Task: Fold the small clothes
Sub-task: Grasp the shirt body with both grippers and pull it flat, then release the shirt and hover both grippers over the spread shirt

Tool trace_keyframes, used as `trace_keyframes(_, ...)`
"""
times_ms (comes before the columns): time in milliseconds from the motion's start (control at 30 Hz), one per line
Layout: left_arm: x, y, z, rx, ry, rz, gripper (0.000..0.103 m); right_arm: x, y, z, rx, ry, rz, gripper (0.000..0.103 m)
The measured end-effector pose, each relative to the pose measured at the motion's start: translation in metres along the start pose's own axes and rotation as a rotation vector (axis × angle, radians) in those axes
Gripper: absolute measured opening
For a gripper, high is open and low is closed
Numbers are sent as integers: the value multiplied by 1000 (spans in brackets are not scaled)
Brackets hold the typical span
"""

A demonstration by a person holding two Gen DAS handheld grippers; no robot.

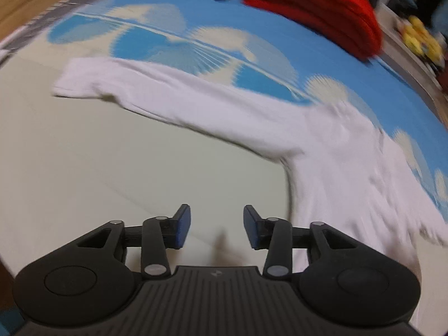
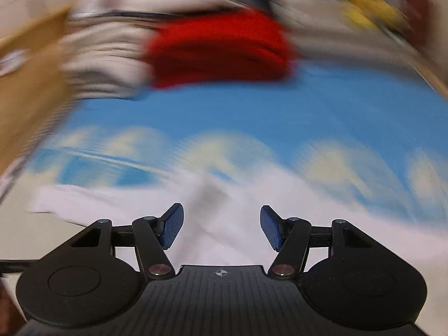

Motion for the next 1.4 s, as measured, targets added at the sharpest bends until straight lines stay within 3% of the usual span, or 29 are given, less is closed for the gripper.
trace_keyframes(133, -31, 31, 34, -121, 125, -137, 50, -22, 90, 95, -161, 167, -132, 63)
trace_keyframes(233, -40, 49, 56, -242, 124, -162, 56, -47, 146, 133, -228, 206, -315, 58)
trace_keyframes(267, -43, 54, 61, -279, 102, -170, 57, -52, 151, 133, -234, 194, -322, 58)
trace_keyframes(433, -59, 67, 59, -295, 9, -223, 55, -61, 170, 115, 53, 192, -335, 58)
trace_keyframes(467, -61, 68, 58, -280, -3, -224, 49, -61, 169, 111, 78, 183, -330, 52)
trace_keyframes(500, -61, 68, 58, -273, -7, -219, 33, -61, 169, 108, 78, 152, -326, 34)
trace_keyframes(533, -60, 70, 60, -275, -1, -213, 22, -61, 168, 105, 77, 122, -322, 5)
trace_keyframes(567, -58, 73, 63, -283, 10, -211, 9, -60, 167, 102, 91, 117, -323, 3)
trace_keyframes(700, -48, 79, 71, -358, -27, -171, 6, -36, 168, 103, 141, 156, -337, 2)
trace_keyframes(833, -54, 79, 60, -394, -58, -217, 7, -19, 184, 130, 61, 250, -450, 2)
trace_keyframes(933, -50, 84, 59, -448, -70, -245, 16, -15, 199, 128, 85, 237, -516, 3)
trace_keyframes(967, -46, 84, 60, -457, -78, -232, 25, -12, 200, 127, 85, 238, -517, 3)
trace_keyframes(1067, -35, 74, 61, -428, -72, -170, 37, -4, 195, 132, 14, 246, -477, 13)
trace_keyframes(1133, -27, 68, 62, -392, -58, -142, 40, 3, 187, 135, 0, 262, -418, 27)
trace_keyframes(1200, -18, 64, 64, -363, -49, -123, 41, 9, 180, 137, 2, 278, -361, 33)
trace_keyframes(1400, -8, 55, 74, -337, -56, -74, 45, 30, 162, 147, -52, 306, -223, 37)
Point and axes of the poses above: each gripper's, at about its wrist camera, not at the fingertips, and x roughly against the way its jaws point, z to its right, y to its underside, the point moved 5 cm from there along -x, roughly the way its jaws point, and after that the axes turned 1 degree about -y, right-handed, at the moved point
